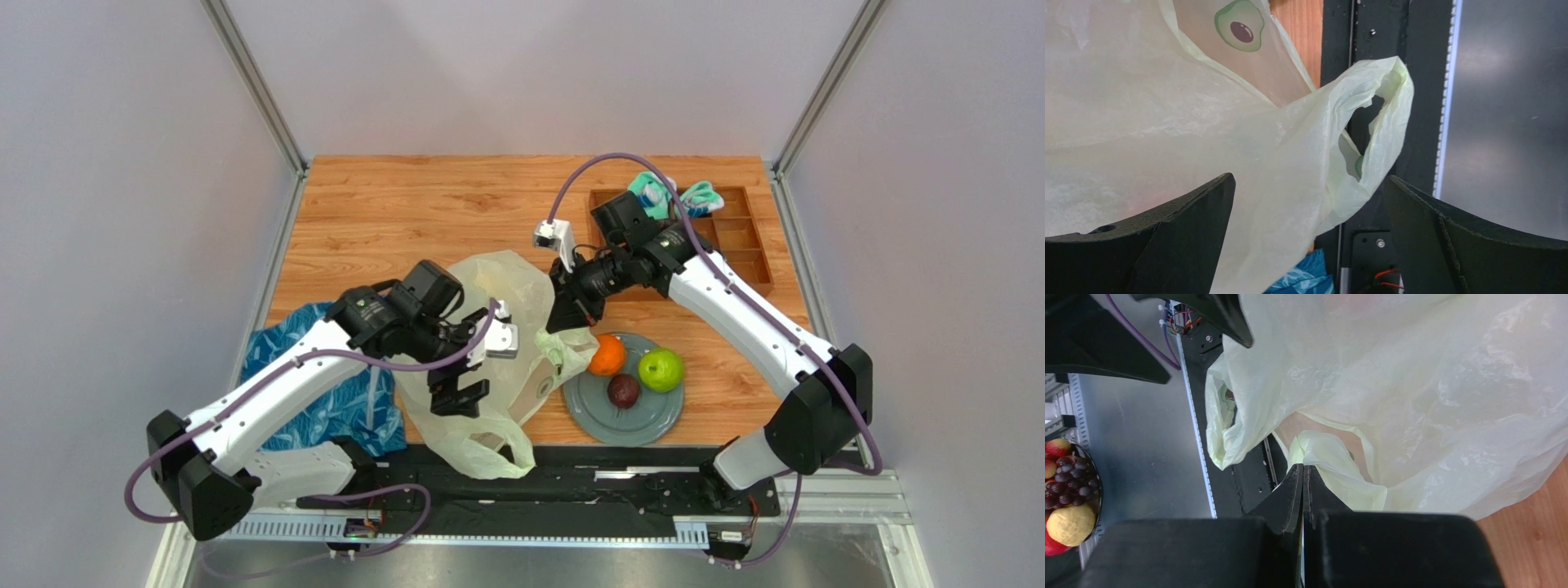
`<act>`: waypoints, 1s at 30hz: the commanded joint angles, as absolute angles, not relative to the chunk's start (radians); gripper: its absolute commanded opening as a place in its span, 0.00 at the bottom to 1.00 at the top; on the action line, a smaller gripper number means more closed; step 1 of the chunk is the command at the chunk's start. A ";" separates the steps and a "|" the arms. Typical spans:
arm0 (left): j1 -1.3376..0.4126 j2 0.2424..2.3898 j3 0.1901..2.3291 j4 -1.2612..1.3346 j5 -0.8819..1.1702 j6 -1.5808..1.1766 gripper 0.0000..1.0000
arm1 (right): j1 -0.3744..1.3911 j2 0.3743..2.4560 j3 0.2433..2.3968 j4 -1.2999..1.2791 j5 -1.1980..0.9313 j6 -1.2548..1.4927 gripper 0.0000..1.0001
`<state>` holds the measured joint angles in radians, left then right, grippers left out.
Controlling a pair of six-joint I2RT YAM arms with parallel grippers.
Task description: Take the fake fruits out of the plastic bag
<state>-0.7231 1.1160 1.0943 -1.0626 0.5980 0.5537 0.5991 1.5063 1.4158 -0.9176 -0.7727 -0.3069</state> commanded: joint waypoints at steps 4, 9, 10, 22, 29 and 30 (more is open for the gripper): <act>-0.847 1.177 1.042 -0.901 0.482 0.653 0.99 | 0.568 1.422 1.332 -0.827 -0.834 -0.188 0.00; -0.991 1.229 0.979 -0.772 0.367 0.684 0.99 | 0.506 1.433 1.316 -0.776 -0.884 -0.127 0.00; -0.999 1.242 0.977 -0.737 0.354 0.684 0.99 | 0.503 1.434 1.318 -0.778 -0.885 -0.127 0.00; -0.997 1.451 1.075 -1.003 0.497 0.896 0.24 | 0.479 1.456 1.316 -0.739 -0.896 -0.083 0.00; -0.796 1.255 1.208 -1.144 0.488 0.792 0.00 | 0.466 1.505 1.388 -0.779 -0.841 -0.132 0.00; -0.764 1.212 1.224 -1.147 0.488 0.767 0.00 | 0.466 1.505 1.396 -0.790 -0.822 -0.147 0.00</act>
<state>-0.8803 1.3994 1.1137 -1.0565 0.4553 0.8211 0.4732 1.4891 1.3289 -0.7792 -0.8631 -0.1028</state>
